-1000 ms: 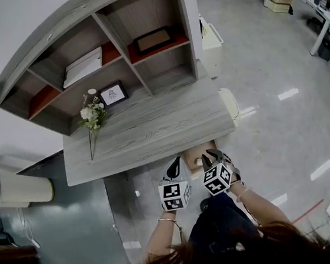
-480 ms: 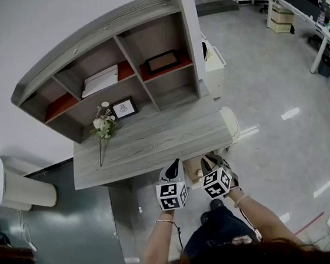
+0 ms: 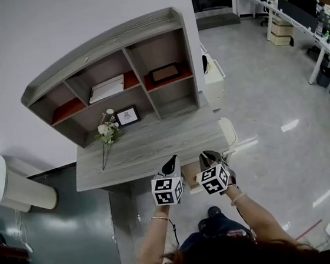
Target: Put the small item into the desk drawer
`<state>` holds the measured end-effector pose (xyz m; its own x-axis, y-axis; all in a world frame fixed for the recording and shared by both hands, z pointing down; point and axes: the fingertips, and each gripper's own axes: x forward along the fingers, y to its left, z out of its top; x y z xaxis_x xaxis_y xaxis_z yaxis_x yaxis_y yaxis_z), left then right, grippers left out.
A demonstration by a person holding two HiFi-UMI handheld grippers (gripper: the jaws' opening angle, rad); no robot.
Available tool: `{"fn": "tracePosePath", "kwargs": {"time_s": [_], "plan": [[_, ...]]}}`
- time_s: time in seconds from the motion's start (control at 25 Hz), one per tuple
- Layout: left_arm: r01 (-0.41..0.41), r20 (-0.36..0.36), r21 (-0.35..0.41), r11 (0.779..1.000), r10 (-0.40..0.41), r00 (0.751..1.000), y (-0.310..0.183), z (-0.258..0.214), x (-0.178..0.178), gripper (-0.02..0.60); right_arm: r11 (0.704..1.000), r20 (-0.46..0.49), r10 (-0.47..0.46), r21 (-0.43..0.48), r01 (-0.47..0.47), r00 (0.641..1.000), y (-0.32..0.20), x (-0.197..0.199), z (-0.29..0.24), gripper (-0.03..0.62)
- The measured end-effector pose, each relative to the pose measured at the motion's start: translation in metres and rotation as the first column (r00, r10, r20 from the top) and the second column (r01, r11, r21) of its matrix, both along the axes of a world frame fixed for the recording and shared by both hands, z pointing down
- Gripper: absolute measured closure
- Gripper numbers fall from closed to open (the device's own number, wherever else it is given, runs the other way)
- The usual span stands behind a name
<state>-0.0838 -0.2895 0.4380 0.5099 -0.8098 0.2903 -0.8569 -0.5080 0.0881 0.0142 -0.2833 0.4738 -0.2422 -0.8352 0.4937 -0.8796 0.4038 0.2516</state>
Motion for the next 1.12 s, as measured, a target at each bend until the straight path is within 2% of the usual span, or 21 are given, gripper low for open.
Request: {"fn": "tracePosePath", "kwargs": {"time_s": [0.68, 1.12], "plan": [[-0.029, -0.015, 0.073, 0.997, 0.030, 0.999, -0.005, -0.078, 0.012, 0.566, 0.989, 0.050, 0.000, 0.148, -0.008, 0.999, -0.009, 0.008, -0.096, 0.591], [-0.031, -0.035, 0.107, 0.994, 0.035, 0.999, -0.006, -0.118, 0.015, 0.566, 0.977, 0.200, 0.017, 0.207, -0.060, 0.980, -0.008, 0.011, -0.146, 0.592]]}}
